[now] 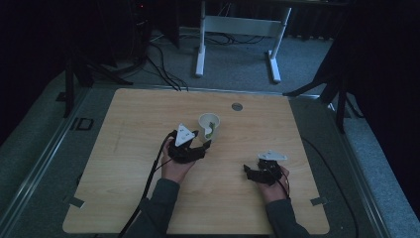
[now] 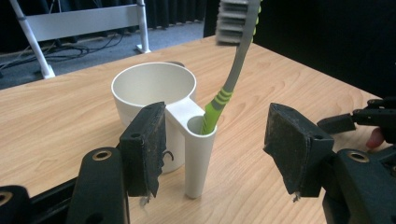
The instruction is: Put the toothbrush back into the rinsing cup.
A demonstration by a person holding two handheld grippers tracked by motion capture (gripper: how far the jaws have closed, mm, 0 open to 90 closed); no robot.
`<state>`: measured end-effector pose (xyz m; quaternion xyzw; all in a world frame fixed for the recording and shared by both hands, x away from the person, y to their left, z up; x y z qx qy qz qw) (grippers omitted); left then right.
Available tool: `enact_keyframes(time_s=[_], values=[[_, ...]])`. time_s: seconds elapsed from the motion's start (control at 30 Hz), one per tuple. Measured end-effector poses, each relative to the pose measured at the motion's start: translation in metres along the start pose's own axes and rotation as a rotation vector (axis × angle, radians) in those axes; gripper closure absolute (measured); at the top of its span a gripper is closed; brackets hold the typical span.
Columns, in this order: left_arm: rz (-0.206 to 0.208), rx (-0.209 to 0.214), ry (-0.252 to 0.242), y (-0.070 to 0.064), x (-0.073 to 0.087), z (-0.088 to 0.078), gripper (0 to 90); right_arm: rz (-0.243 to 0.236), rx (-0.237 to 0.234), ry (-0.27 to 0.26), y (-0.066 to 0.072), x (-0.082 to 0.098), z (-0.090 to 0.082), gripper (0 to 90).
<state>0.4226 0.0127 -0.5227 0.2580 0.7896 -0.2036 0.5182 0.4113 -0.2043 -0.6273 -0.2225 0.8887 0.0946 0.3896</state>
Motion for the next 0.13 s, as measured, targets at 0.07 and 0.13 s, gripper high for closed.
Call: enact_keyframes(time_s=[0.07,0.13], values=[[-0.004,0.013,0.01,-0.0004,0.0026,-0.0025,40.1,0.0,0.0,0.0,0.0,0.0,0.0,27.5],[-0.014,0.022,0.02,-0.001,0.008,-0.0062,40.5,-0.002,0.0,-0.001,-0.0001,-0.0001,0.0001,27.5]])
Point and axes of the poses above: each handheld gripper's, and its own axes: z roughly forward along the jaws, x roughly out of its underside, y roughly to its left, the point moved 10 cm from there along z, roughly forward along the jaws
